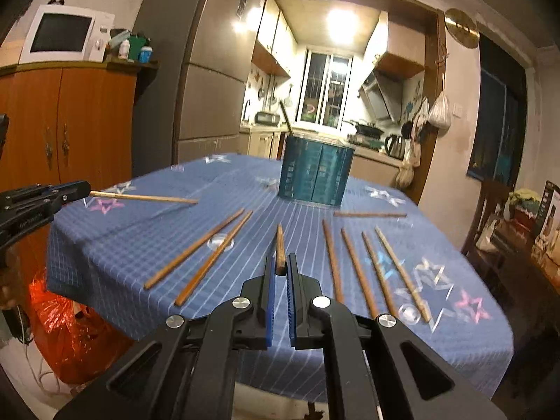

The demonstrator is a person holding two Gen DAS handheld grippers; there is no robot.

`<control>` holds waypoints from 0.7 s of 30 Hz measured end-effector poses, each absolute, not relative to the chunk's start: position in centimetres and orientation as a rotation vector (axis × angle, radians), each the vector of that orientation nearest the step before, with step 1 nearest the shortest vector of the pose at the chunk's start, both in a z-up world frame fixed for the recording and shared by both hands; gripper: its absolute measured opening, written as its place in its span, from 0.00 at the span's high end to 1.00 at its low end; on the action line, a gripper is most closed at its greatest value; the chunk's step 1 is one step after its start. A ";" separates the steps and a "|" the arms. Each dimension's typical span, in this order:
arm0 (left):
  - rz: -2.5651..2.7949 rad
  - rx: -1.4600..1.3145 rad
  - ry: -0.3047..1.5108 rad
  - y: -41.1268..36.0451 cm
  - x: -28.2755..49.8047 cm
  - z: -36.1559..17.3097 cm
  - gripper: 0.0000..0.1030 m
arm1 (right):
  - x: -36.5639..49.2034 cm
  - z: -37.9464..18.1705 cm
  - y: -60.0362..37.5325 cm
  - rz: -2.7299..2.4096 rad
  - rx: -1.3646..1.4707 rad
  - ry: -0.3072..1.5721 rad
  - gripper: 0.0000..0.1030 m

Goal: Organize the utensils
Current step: 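Close the right gripper on the chopstick end, then lift the chopstick with the right gripper and carry it to the teal holder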

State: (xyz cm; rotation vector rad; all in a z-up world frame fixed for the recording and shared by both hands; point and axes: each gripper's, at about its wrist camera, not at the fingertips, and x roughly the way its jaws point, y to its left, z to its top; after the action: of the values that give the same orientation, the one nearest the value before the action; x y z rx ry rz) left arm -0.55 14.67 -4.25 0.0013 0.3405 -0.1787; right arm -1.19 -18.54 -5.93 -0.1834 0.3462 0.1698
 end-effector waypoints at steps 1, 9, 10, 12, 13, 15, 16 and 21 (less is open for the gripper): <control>-0.180 0.000 0.336 14.7 -0.4 -3.8 0.95 | -1.1 -5.5 -18.7 0.173 -0.185 0.340 0.93; -0.196 0.006 0.326 13.5 1.2 0.0 0.95 | 0.0 -1.7 -21.1 0.238 -0.148 0.329 0.93; -0.195 0.004 0.330 13.3 1.5 0.5 0.95 | 0.1 -1.0 -21.4 0.249 -0.142 0.320 0.93; -0.198 -0.009 0.338 13.1 2.1 1.4 0.95 | 0.4 0.3 -22.0 0.270 -0.132 0.298 0.93; -0.197 -0.015 0.341 13.0 2.4 1.7 0.95 | 0.5 0.8 -22.1 0.279 -0.126 0.289 0.93; -0.194 -0.035 0.347 12.9 3.0 2.6 0.95 | 1.2 1.9 -22.6 0.304 -0.109 0.276 0.93; -0.192 -0.040 0.347 12.8 3.2 2.8 0.95 | 1.4 2.3 -22.8 0.314 -0.101 0.274 0.93; -0.183 -0.034 0.350 11.9 4.3 4.3 0.95 | 3.9 3.7 -24.3 0.367 -0.026 0.301 0.93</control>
State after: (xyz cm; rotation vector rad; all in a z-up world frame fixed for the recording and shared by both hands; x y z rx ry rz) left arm 4.33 11.90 4.31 -0.0336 0.3501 -0.1828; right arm 3.92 -24.27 3.66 -0.0264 0.3010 0.3673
